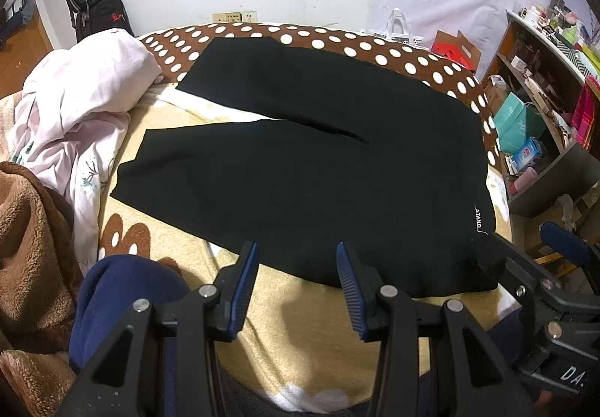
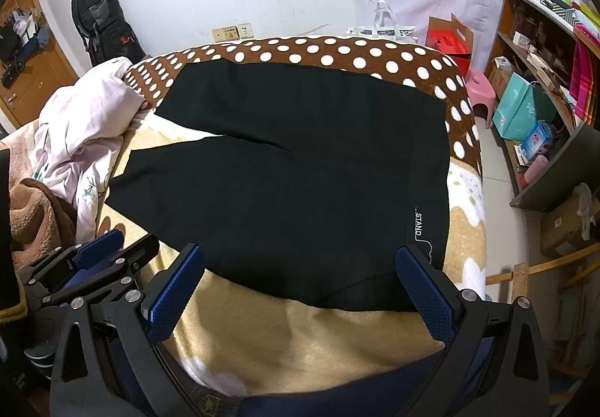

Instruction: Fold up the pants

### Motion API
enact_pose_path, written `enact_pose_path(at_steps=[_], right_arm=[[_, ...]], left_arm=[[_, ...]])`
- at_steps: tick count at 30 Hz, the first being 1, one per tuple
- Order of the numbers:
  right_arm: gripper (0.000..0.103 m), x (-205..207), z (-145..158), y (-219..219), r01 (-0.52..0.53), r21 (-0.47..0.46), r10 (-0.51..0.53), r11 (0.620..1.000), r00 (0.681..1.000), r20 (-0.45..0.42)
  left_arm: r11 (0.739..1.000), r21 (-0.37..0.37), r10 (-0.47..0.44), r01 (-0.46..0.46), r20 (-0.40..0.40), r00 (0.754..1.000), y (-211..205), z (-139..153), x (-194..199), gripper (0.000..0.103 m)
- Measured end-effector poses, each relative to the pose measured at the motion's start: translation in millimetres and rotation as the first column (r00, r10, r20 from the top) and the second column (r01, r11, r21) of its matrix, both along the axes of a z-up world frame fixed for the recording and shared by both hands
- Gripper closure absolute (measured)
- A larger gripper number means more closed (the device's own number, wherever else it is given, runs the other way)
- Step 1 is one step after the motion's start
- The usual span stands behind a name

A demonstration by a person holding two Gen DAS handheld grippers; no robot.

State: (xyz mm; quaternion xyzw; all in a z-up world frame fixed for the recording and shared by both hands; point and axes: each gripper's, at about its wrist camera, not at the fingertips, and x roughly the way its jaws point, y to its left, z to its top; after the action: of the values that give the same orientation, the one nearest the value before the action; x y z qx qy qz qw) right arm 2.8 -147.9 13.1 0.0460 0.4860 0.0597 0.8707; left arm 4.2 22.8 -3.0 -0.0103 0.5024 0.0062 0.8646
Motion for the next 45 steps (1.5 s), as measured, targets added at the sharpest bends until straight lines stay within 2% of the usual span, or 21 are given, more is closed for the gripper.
enact_pose_path(at_steps=[29, 45], right_arm=[[0.003, 1, -4, 2, -0.013, 0.013, 0.013, 1.000, 1.000, -0.012], [0.004, 2, -7, 2, -0.013, 0.019, 0.013, 1.000, 1.000, -0.015]], left_arm=[[1.000, 0.013, -0.002, 0.003, -0.035, 0.999, -2, -10, 2, 0.057], [1.000, -0.006, -0.004, 0.004, -0.061, 0.998, -3, -17, 3, 0.057]])
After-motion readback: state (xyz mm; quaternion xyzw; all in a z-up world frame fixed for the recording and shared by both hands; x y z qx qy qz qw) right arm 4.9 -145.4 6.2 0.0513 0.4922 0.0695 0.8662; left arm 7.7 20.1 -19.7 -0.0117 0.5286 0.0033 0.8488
